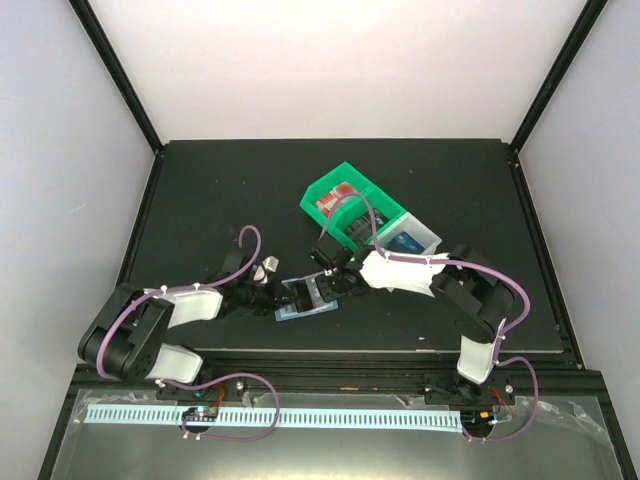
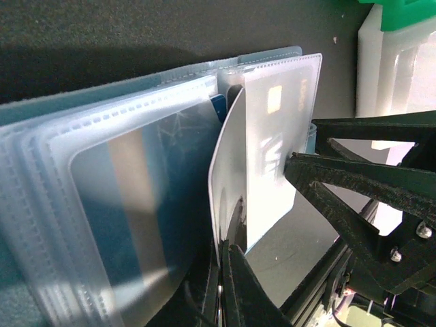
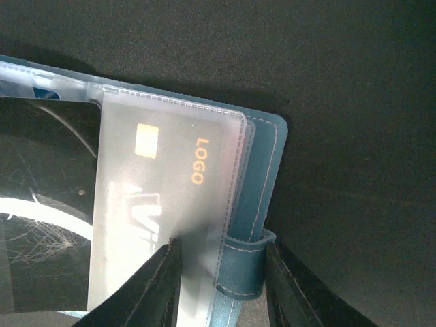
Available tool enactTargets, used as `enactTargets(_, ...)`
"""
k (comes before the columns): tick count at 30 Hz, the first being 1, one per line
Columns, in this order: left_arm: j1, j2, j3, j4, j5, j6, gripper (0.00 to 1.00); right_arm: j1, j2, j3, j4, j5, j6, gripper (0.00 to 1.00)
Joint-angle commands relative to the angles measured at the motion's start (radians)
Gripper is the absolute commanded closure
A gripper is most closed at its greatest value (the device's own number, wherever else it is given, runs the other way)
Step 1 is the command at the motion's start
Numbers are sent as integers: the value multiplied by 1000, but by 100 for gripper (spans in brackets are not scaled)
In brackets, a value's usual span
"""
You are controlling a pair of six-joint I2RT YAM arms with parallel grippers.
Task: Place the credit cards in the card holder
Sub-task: Insert the credit card into the card holder.
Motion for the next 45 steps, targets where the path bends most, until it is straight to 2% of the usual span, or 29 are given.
enactTargets(1, 4, 48, -9, 16, -12, 16, 98, 3, 43, -37, -7, -4, 26, 65)
enactTargets(14, -1, 169, 30, 60, 54, 53, 98, 3, 44, -40, 26, -49, 58, 67)
enactTargets(23, -43, 204, 78, 25, 18, 60, 89, 3, 5, -69, 72, -38, 97, 67)
enactTargets(29, -58, 105, 107, -120, -59, 112, 73, 3, -71, -99, 95, 6, 120, 61)
enactTargets(32, -61, 31, 117, -213, -83, 149, 54, 3, -97, -108, 94, 10, 121, 58)
enactTargets(35, -63, -19, 125, -306, -110, 181, 40, 2, -103, -111, 94, 5, 118, 57)
enactTargets(40, -66, -39, 133, -350, -127, 192, 37, 2, -83, -104, 100, -31, 108, 57)
enactTargets(45, -72, 14, 154, -323, -113, 184, 44, 3, -87, -116, 114, -56, 107, 58)
